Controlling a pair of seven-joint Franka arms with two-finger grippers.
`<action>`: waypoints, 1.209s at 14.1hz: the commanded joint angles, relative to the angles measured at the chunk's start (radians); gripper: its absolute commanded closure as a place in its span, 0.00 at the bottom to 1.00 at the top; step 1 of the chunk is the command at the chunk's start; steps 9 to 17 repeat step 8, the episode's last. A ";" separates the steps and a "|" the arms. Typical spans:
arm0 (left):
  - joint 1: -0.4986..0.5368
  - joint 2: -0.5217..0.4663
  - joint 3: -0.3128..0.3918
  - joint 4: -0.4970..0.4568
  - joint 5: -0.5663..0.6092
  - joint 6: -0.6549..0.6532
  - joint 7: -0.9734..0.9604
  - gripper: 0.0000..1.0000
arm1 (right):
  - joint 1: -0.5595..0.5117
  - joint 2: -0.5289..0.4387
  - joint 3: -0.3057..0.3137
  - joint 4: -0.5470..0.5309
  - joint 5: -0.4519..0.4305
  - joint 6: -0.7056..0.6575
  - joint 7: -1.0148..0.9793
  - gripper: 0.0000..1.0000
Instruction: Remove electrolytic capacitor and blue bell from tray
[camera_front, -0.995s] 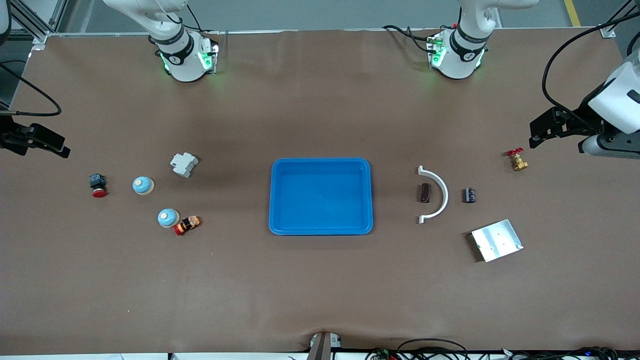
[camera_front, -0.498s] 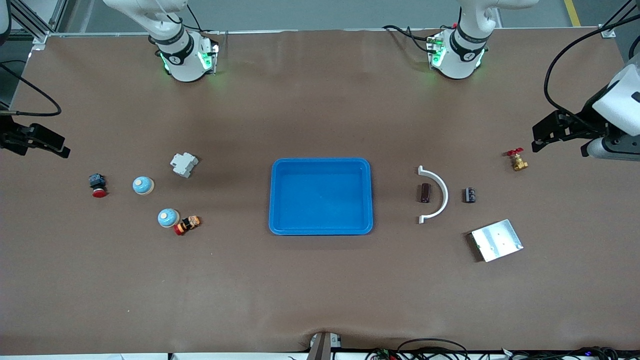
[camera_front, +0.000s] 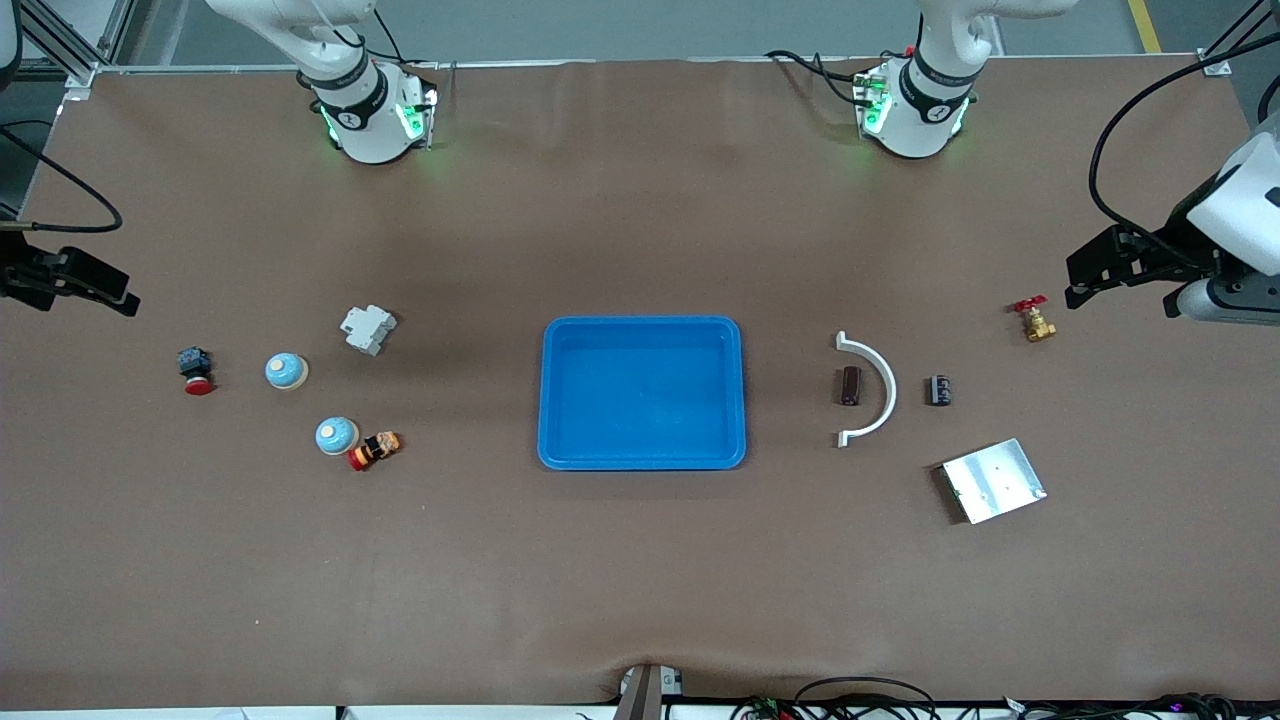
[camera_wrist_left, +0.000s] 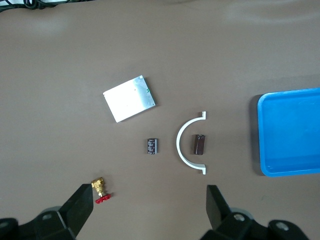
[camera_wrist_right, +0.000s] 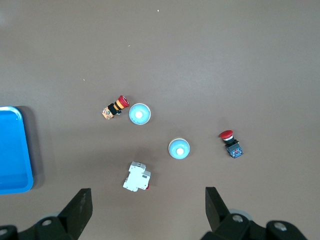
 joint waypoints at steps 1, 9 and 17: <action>0.001 -0.007 0.003 -0.006 0.012 0.012 0.007 0.00 | -0.020 -0.018 0.009 -0.014 0.010 -0.002 -0.008 0.00; -0.004 -0.007 0.000 -0.007 0.029 0.012 0.009 0.00 | -0.024 -0.018 0.007 -0.014 0.010 -0.004 -0.011 0.00; -0.004 -0.007 0.000 -0.007 0.029 0.012 0.009 0.00 | -0.024 -0.018 0.007 -0.014 0.010 -0.004 -0.011 0.00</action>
